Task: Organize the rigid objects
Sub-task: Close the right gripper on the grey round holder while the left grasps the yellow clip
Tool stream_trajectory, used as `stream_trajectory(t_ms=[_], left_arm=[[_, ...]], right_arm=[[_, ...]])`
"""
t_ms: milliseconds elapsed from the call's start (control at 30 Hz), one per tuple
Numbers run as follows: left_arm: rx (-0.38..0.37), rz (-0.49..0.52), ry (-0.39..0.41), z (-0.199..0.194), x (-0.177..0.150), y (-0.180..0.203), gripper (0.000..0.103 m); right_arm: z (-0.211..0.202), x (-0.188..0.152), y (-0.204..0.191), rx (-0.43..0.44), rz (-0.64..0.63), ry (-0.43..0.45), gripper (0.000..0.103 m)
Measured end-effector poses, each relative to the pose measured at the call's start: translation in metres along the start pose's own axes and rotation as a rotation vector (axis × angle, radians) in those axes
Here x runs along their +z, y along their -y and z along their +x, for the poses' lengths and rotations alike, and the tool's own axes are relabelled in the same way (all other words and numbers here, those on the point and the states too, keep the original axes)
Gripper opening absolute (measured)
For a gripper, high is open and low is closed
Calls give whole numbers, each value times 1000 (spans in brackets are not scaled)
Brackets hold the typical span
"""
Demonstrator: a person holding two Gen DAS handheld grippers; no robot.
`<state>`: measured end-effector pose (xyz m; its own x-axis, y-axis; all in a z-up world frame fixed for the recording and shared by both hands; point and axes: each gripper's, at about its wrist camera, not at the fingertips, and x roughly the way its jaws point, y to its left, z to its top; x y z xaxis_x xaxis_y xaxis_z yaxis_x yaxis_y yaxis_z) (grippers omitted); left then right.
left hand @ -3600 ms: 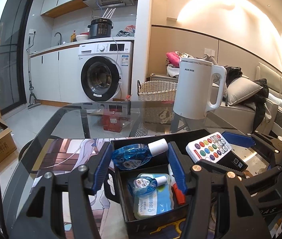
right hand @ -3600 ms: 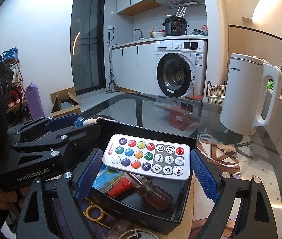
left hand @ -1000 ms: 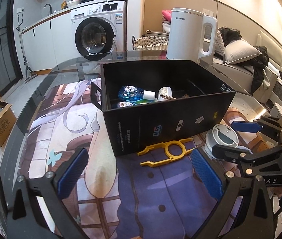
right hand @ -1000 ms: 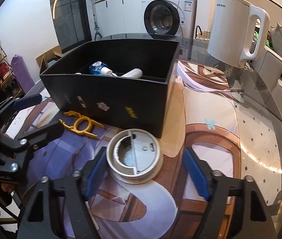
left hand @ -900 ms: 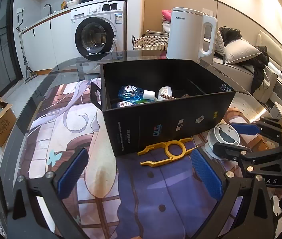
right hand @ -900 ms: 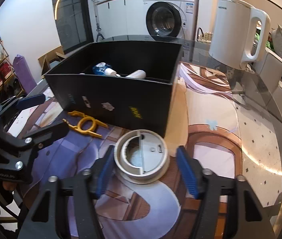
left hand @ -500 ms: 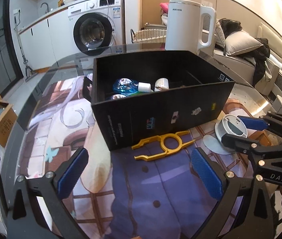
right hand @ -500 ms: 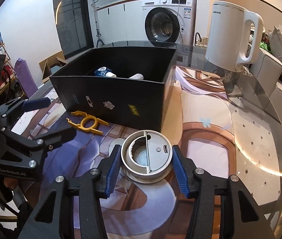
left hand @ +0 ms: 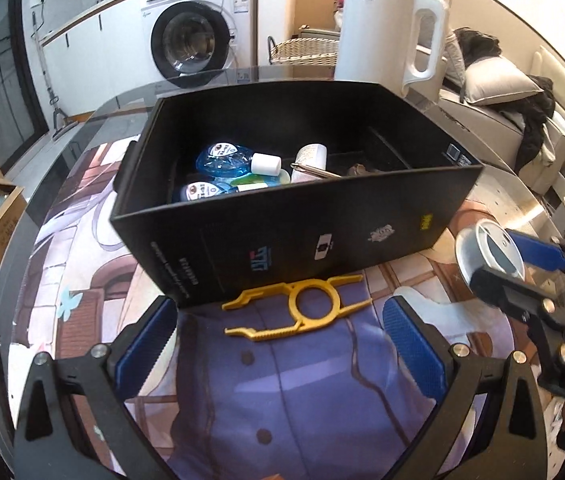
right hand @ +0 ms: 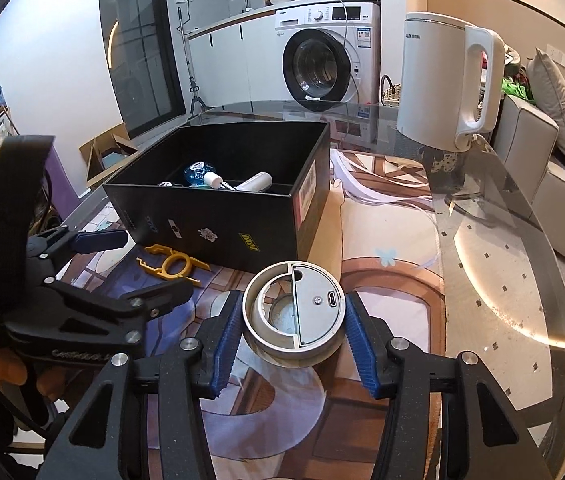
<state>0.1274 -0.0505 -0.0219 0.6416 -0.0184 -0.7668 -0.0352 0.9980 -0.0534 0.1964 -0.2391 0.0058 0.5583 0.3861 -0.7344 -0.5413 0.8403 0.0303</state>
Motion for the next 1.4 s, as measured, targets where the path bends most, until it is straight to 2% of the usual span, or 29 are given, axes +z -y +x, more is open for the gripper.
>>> stream_trajectory(t_ms=[200, 800, 1267, 1333, 1400], left_arm=[[33, -15, -51, 13, 4, 4, 103], [64, -47, -40, 0, -12, -41, 103], [58, -45, -36, 3, -11, -45, 103], [55, -45, -34, 2, -11, -45, 100], [56, -43, -18, 0, -10, -45, 92]], right_arm=[[0, 0, 0, 0, 0, 0, 50], [1, -2, -3, 0, -4, -1, 50], [4, -4, -13, 9, -27, -4, 50], [3, -4, -15, 11, -30, -2, 50], [3, -3, -16, 13, -34, 0, 50]])
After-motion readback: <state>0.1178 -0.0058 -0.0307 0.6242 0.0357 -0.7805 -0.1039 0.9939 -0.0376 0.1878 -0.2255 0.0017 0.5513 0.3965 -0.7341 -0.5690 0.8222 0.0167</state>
